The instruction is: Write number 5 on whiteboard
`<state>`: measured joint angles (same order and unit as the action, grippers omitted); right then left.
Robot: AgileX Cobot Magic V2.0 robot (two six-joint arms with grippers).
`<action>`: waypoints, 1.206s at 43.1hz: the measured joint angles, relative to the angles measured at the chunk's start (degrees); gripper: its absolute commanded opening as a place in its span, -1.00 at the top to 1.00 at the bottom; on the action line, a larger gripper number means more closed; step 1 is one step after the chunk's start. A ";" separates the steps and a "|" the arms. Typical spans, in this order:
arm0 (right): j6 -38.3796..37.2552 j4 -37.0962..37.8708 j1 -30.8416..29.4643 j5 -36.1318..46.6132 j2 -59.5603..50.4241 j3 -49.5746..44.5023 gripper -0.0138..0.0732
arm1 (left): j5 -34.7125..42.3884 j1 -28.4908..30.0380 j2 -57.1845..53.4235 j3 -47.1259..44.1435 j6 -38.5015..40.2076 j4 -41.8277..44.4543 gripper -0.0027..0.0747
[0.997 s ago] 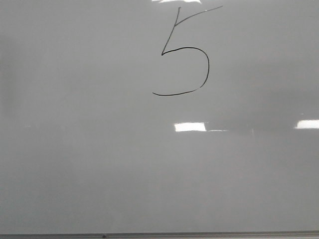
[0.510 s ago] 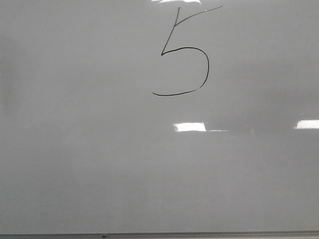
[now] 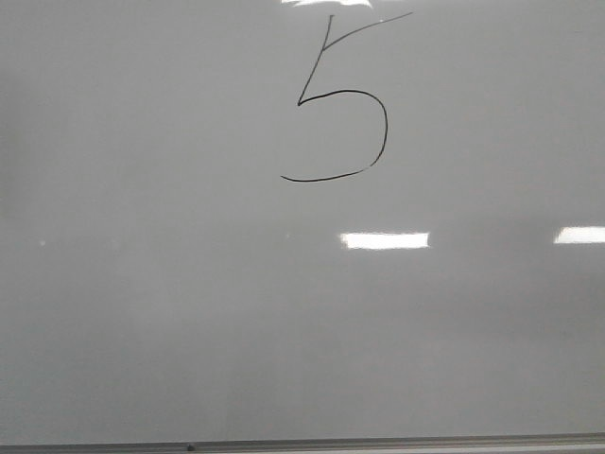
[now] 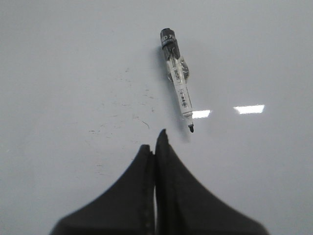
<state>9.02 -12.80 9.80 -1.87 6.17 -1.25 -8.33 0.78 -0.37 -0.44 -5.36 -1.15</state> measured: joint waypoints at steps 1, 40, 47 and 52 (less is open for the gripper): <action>-0.64 0.29 -0.98 -0.54 -0.83 -0.13 0.85 | 0.00 0.00 0.00 0.00 0.00 0.00 0.98; -6.81 6.09 -6.14 -8.45 -6.67 -0.25 0.85 | 0.10 0.00 0.00 0.00 0.00 0.00 0.98; -6.81 6.09 -6.14 -8.45 -6.67 -0.25 0.85 | 0.10 0.00 0.00 0.00 0.00 0.00 0.98; -6.81 6.09 -6.14 -8.45 -6.67 -0.25 0.85 | 0.10 0.00 0.00 0.00 0.00 0.00 0.98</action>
<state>2.20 -6.71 3.65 -10.32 -0.49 -1.50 -8.23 0.78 -0.37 -0.44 -5.36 -1.15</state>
